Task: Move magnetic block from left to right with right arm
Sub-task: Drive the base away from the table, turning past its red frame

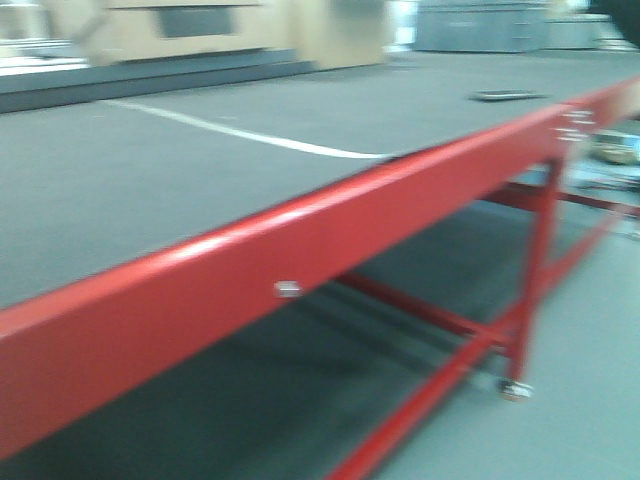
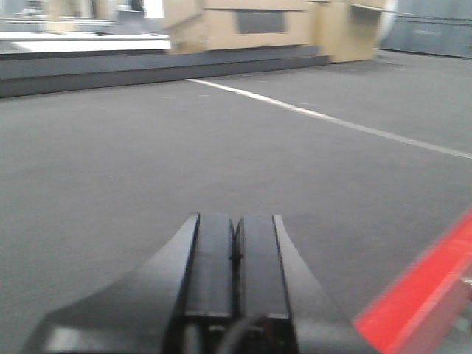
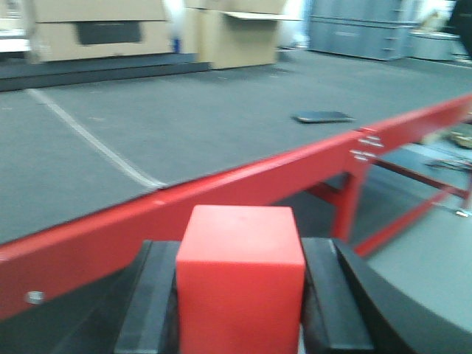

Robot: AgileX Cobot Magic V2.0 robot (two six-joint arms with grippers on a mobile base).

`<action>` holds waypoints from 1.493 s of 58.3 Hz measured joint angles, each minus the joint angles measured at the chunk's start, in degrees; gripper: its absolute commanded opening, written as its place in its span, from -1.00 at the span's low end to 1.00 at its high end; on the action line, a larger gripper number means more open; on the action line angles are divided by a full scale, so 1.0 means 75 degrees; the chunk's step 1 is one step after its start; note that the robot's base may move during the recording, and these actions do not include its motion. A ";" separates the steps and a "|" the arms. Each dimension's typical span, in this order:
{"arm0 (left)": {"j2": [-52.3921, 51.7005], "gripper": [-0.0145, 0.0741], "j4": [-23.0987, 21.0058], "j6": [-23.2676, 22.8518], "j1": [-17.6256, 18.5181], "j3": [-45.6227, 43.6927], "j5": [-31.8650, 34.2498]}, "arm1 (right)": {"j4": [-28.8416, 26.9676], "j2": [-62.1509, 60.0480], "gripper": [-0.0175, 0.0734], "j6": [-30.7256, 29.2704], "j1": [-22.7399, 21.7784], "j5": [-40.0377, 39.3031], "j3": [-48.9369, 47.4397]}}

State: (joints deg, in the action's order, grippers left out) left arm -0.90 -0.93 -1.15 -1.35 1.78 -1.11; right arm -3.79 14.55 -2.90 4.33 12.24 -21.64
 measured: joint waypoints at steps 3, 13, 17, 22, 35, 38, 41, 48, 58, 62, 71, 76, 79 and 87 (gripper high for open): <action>0.0000 -0.94 0.0000 0.0000 0.0000 0.0000 0.0000 | 0.0000 0.0000 -0.06 0.0000 0.0000 0.0000 0.0000; 0.0000 -0.94 0.0000 0.0000 0.0000 0.0000 0.0000 | 0.0000 0.0000 -0.06 0.0000 0.0000 0.0000 0.0000; 0.0000 -0.94 0.0000 0.0000 0.0000 0.0000 0.0000 | 0.0000 0.0000 -0.06 0.0000 0.0000 0.0000 0.0000; 0.0000 -0.94 0.0000 0.0000 0.0000 0.0000 0.0000 | 0.0000 0.0000 -0.06 0.0000 0.0000 0.0000 0.0000; 0.0000 -0.94 0.0000 0.0000 0.0000 0.0000 0.0000 | 0.0000 0.0000 -0.06 0.0000 0.0000 0.0000 0.0000; 0.0000 -0.94 0.0000 0.0000 0.0000 0.0000 0.0000 | 0.0000 0.0000 -0.06 0.0000 0.0000 0.0000 0.0000; 0.0000 -0.94 0.0000 0.0000 0.0000 0.0000 0.0000 | 0.0000 0.0000 -0.06 0.0000 0.0000 0.0000 0.0000; 0.0000 -0.94 0.0000 0.0000 0.0000 0.0000 0.0000 | 0.0000 0.0000 -0.06 0.0000 0.0000 0.0000 0.0000; 0.0000 -0.94 0.0000 0.0000 0.0000 0.0000 0.0000 | 0.0000 0.0000 -0.06 0.0000 0.0000 0.0000 0.0000; 0.0000 -0.94 0.0000 0.0000 0.0000 0.0000 0.0000 | 0.0000 0.0000 -0.06 0.0000 0.0000 0.0000 0.0000; 0.0000 -0.94 0.0000 0.0000 0.0000 0.0000 0.0000 | 0.0000 0.0000 -0.06 0.0000 0.0000 0.0000 0.0000; 0.0000 -0.94 0.0000 0.0000 0.0000 0.0000 0.0000 | 0.0000 0.0000 -0.06 0.0000 0.0000 0.0000 0.0000; 0.0000 -0.94 0.0000 0.0000 0.0000 0.0000 0.0000 | 0.0000 0.0000 -0.06 0.0000 0.0000 0.0000 0.0000; 0.0000 -0.94 0.0000 0.0000 0.0000 0.0000 0.0000 | 0.0000 0.0000 -0.06 0.0000 0.0000 0.0000 0.0000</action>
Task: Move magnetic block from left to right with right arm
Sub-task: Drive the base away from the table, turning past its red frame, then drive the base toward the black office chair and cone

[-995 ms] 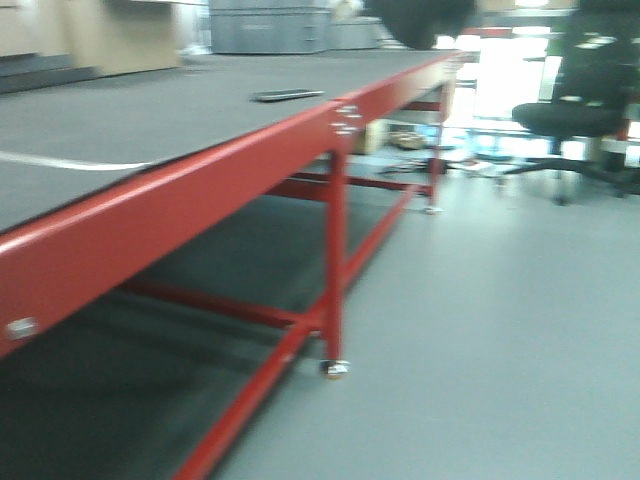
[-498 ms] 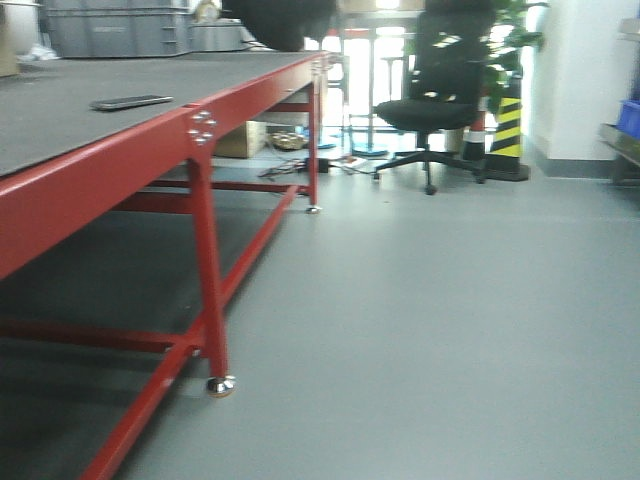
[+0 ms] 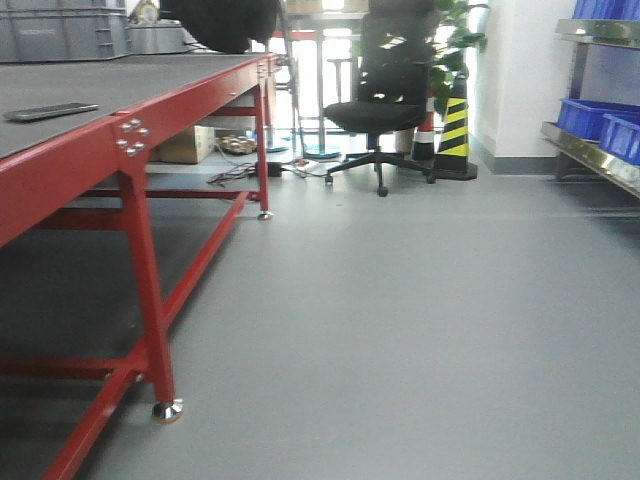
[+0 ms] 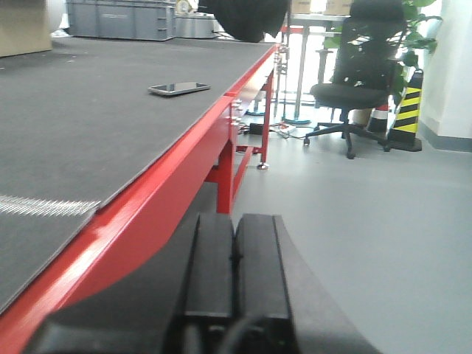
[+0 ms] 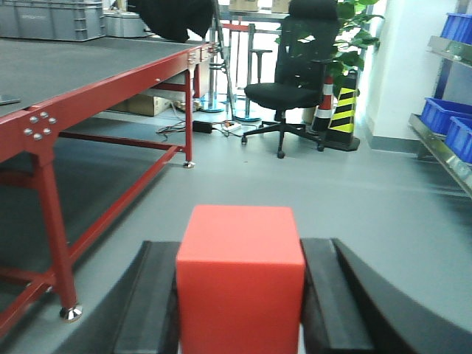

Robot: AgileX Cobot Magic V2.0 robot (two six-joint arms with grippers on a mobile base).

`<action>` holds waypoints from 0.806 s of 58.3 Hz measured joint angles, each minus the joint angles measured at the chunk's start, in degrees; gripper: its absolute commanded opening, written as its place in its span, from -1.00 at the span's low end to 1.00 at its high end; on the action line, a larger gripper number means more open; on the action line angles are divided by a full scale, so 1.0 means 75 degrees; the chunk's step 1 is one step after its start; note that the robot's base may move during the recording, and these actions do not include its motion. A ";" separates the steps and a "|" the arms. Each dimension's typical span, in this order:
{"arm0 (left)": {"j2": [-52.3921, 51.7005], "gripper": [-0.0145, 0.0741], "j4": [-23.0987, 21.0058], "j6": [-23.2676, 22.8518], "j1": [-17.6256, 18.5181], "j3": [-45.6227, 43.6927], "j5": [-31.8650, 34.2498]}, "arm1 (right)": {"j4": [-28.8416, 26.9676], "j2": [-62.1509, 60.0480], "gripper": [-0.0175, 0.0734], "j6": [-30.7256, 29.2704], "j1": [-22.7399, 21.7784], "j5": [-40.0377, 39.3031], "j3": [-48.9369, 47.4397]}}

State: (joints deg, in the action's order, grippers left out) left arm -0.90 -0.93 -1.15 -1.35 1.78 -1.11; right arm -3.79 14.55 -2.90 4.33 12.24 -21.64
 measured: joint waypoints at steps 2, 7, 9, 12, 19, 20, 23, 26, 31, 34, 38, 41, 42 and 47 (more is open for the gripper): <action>0.0000 -0.94 0.0000 0.0000 0.0000 0.0000 0.0000 | 0.0000 0.0000 -0.06 0.0000 0.0000 0.0000 0.0000; 0.0000 -0.94 0.0000 0.0000 0.0000 0.0000 0.0000 | 0.0000 0.0000 -0.06 0.0000 0.0000 0.0000 0.0000; 0.0000 -0.94 0.0000 0.0000 0.0000 0.0000 0.0000 | 0.0000 0.0000 -0.06 0.0000 0.0000 0.0000 0.0000; 0.0000 -0.94 0.0000 0.0000 0.0000 0.0000 0.0000 | 0.0000 0.0000 -0.06 0.0000 0.0000 0.0000 0.0000; 0.0000 -0.94 0.0000 0.0000 0.0000 0.0000 0.0000 | 0.0000 0.0000 -0.06 0.0000 0.0000 0.0000 0.0000; 0.0000 -0.94 0.0000 0.0000 0.0000 0.0000 0.0000 | 0.0000 0.0000 -0.06 0.0000 0.0000 0.0000 0.0000; 0.0000 -0.94 0.0000 0.0000 0.0000 0.0000 0.0000 | 0.0000 0.0000 -0.06 0.0000 0.0000 0.0000 0.0000; 0.0000 -0.94 0.0000 0.0000 0.0000 0.0000 0.0000 | 0.0000 0.0000 -0.06 0.0000 0.0000 0.0000 0.0000; 0.0000 -0.94 0.0000 0.0000 0.0000 0.0000 0.0000 | 0.0000 0.0000 -0.06 0.0000 0.0000 0.0000 0.0000; 0.0000 -0.94 0.0000 0.0000 0.0000 0.0000 0.0000 | 0.0000 0.0000 -0.06 0.0000 0.0000 0.0000 0.0000; 0.0000 -0.94 0.0000 0.0000 0.0000 0.0000 0.0000 | 0.0000 0.0000 -0.06 0.0000 0.0000 0.0000 0.0000; 0.0000 -0.94 0.0000 0.0000 0.0000 0.0000 0.0000 | 0.0000 0.0000 -0.06 0.0000 0.0000 0.0000 0.0000; 0.0000 -0.94 0.0000 0.0000 0.0000 0.0000 0.0000 | 0.0000 0.0000 -0.06 0.0000 0.0000 0.0000 0.0000; 0.0000 -0.94 0.0000 0.0000 0.0000 0.0000 0.0000 | 0.0000 0.0000 -0.06 0.0000 0.0000 0.0000 0.0000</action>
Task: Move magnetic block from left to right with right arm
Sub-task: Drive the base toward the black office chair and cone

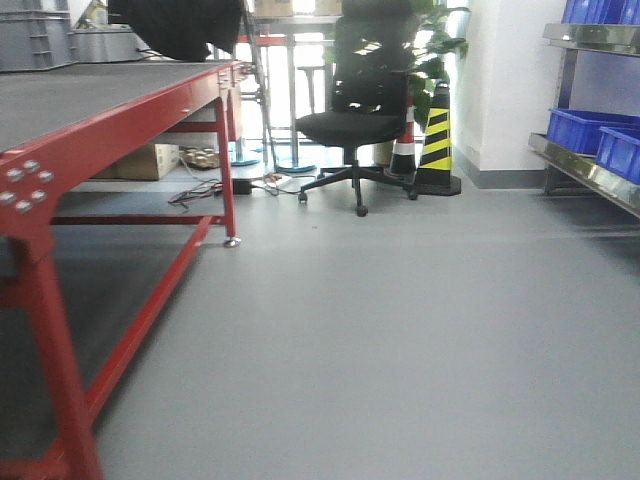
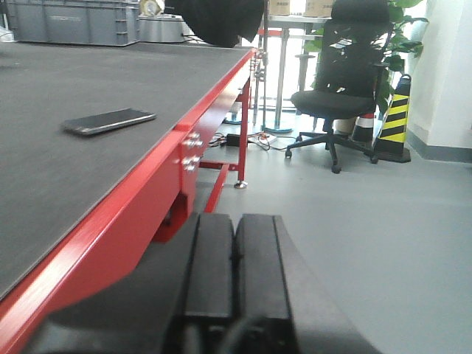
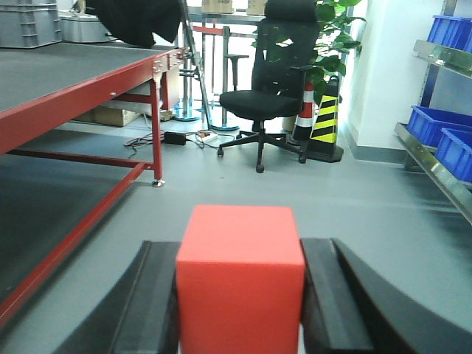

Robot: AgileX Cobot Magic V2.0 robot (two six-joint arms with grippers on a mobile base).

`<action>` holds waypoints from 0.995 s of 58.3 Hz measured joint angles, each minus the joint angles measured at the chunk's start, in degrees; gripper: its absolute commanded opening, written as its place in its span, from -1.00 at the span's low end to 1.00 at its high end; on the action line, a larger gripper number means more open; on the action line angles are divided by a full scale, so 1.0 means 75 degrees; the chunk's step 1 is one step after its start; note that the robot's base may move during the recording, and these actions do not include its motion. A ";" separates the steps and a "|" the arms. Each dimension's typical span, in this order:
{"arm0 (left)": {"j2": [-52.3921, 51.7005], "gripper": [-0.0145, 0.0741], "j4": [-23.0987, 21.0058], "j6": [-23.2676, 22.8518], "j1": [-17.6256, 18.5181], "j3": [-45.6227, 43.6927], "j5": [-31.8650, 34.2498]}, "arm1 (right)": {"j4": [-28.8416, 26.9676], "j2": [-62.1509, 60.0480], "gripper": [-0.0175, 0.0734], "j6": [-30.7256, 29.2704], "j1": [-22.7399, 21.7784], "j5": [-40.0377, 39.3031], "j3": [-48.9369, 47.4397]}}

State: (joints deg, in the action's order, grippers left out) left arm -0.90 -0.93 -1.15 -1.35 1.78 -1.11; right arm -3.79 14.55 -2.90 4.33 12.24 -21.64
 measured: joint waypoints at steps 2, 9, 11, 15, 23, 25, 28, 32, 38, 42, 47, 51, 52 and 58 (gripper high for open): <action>0.0000 -0.94 0.0000 0.0000 0.0000 0.0000 0.0000 | 0.0000 0.0000 -0.06 0.0000 0.0000 0.0000 0.0000; 0.0000 -0.94 0.0000 0.0000 0.0000 0.0000 0.0000 | 0.0000 0.0000 -0.06 0.0000 0.0000 0.0000 0.0000; 0.0000 -0.94 0.0000 0.0000 0.0000 0.0000 0.0000 | 0.0000 0.0000 -0.06 0.0000 0.0000 0.0000 0.0000; 0.0000 -0.94 0.0000 0.0000 0.0000 0.0000 0.0000 | 0.0000 0.0000 -0.06 0.0000 0.0000 0.0000 0.0000; 0.0000 -0.94 0.0000 0.0000 0.0000 0.0000 0.0000 | 0.0000 0.0000 -0.06 0.0000 0.0000 0.0000 0.0000; 0.0000 -0.94 0.0000 0.0000 0.0000 0.0000 0.0000 | 0.0000 0.0000 -0.06 0.0000 0.0000 0.0000 0.0000; 0.0000 -0.94 0.0000 0.0000 0.0000 0.0000 0.0000 | 0.0000 0.0000 -0.06 0.0000 0.0000 0.0000 0.0006; 0.0000 -0.94 0.0000 0.0000 0.0000 0.0000 0.0000 | 0.0000 0.0000 -0.06 0.0000 0.0000 0.0000 0.0006; 0.0000 -0.94 0.0000 0.0000 0.0000 0.0000 0.0000 | 0.0000 0.0000 -0.06 0.0000 0.0000 0.0000 0.0018; 0.0000 -0.94 0.0000 0.0000 0.0000 0.0000 0.0000 | 0.0000 0.0000 -0.06 0.0000 0.0000 0.0000 0.0018; 0.0000 -0.94 0.0000 0.0000 0.0000 0.0000 0.0000 | 0.0000 0.0000 -0.06 0.0000 0.0000 0.0000 0.0018; 0.0000 -0.94 0.0000 0.0000 0.0000 0.0000 0.0000 | 0.0000 0.0000 -0.06 0.0000 0.0000 0.0000 0.0018; 0.0000 -0.94 0.0000 0.0000 0.0000 0.0000 0.0000 | 0.0000 0.0000 -0.06 0.0000 0.0000 0.0000 0.0018; 0.0000 -0.94 0.0000 0.0000 0.0000 0.0000 0.0000 | 0.0000 0.0000 -0.06 0.0000 0.0000 0.0000 0.0018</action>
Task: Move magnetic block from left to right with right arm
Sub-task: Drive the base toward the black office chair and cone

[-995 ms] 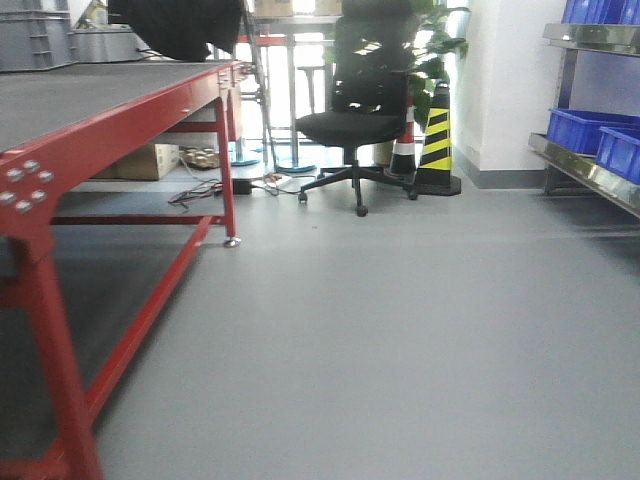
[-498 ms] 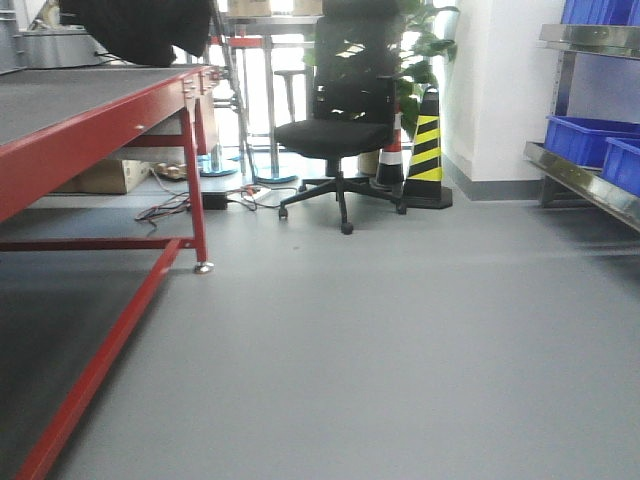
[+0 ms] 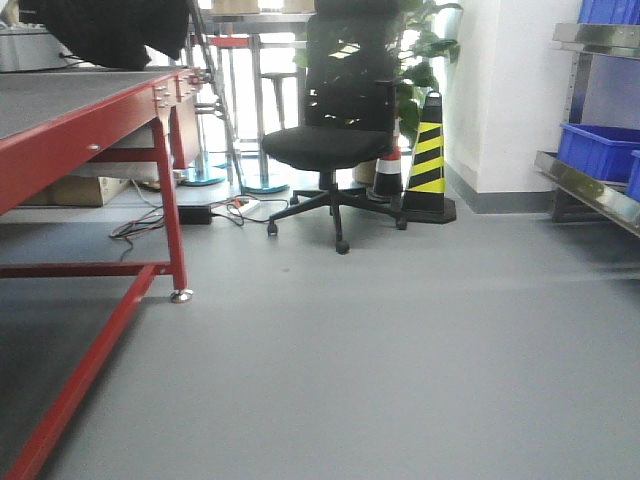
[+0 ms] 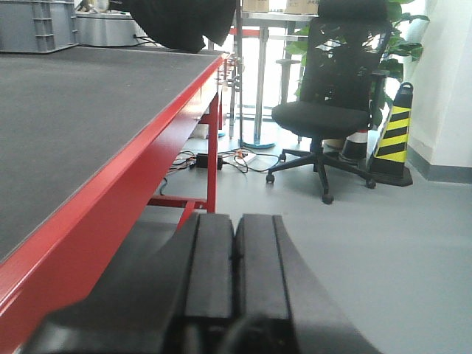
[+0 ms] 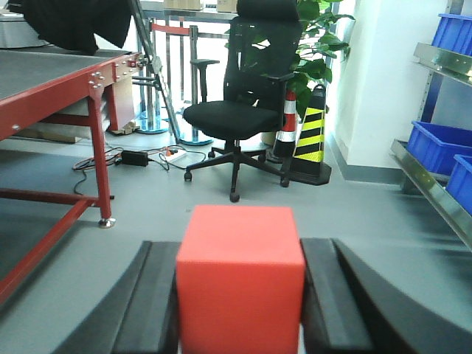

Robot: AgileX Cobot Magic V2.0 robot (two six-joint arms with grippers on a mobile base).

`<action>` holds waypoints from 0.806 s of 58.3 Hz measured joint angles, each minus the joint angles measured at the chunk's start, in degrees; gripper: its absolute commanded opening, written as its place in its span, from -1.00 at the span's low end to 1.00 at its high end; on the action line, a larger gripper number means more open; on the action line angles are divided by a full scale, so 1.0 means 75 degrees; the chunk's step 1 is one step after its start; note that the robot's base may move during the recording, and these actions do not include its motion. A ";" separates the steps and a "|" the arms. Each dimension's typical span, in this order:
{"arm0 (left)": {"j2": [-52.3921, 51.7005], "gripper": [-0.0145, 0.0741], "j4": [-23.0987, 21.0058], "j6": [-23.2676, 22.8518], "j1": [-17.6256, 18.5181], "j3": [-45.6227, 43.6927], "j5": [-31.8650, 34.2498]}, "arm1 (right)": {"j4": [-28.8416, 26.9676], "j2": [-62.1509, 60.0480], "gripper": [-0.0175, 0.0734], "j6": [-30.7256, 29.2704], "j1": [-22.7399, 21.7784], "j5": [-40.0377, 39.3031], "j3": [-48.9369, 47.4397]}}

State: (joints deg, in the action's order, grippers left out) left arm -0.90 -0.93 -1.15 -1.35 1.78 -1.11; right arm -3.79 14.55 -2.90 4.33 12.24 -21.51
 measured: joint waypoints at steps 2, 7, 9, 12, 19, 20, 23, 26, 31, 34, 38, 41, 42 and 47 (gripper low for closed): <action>0.0000 -0.94 0.0000 0.0000 0.0000 0.0000 0.0000 | 0.0000 0.0000 -0.06 0.0000 0.0000 0.0000 0.0000; 0.0000 -0.94 0.0000 0.0000 0.0000 0.0000 0.0000 | 0.0000 0.0000 -0.06 0.0000 0.0000 0.0000 0.0000; 0.0000 -0.94 0.0000 0.0000 0.0000 0.0000 0.0000 | 0.0000 0.0000 -0.06 0.0000 0.0000 0.0000 0.0000; 0.0000 -0.94 0.0000 0.0000 0.0000 0.0000 0.0000 | 0.0000 0.0000 -0.06 0.0000 0.0000 0.0000 0.0000; 0.0000 -0.94 0.0000 0.0000 0.0000 0.0000 0.0000 | 0.0000 0.0000 -0.06 0.0000 0.0000 0.0000 0.0000; 0.0000 -0.94 0.0000 0.0000 0.0000 0.0000 0.0000 | 0.0000 0.0000 -0.06 0.0000 0.0000 0.0000 0.0000; 0.0000 -0.94 0.0000 0.0000 0.0000 0.0000 0.0000 | 0.0000 0.0000 -0.06 0.0000 0.0000 0.0000 0.0000; 0.0000 -0.94 0.0000 0.0000 0.0000 0.0000 0.0000 | 0.0000 0.0000 -0.06 0.0000 0.0000 0.0000 0.0000; 0.0000 -0.94 0.0000 0.0000 0.0000 0.0000 0.0000 | 0.0000 0.0000 -0.06 0.0000 0.0000 0.0000 0.0000; 0.0000 -0.94 0.0000 0.0000 0.0000 0.0000 0.0000 | 0.0000 0.0000 -0.06 0.0000 0.0000 0.0000 0.0000; 0.0000 -0.94 0.0000 0.0000 0.0000 0.0000 0.0000 | 0.0000 0.0000 -0.06 0.0000 0.0000 0.0000 0.0000; 0.0000 -0.94 0.0000 0.0000 0.0000 0.0000 0.0000 | 0.0000 0.0000 -0.06 0.0000 0.0000 0.0000 0.0000; 0.0000 -0.94 0.0000 0.0000 0.0000 0.0000 0.0000 | 0.0000 0.0000 -0.06 0.0000 0.0000 0.0000 0.0000; 0.0000 -0.94 0.0000 0.0000 0.0000 0.0000 0.0000 | 0.0000 0.0000 -0.06 0.0000 0.0000 0.0000 0.0000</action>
State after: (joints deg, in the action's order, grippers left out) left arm -0.90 -0.93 -1.15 -1.35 1.78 -1.11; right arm -3.79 14.55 -2.90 4.33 12.24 -21.51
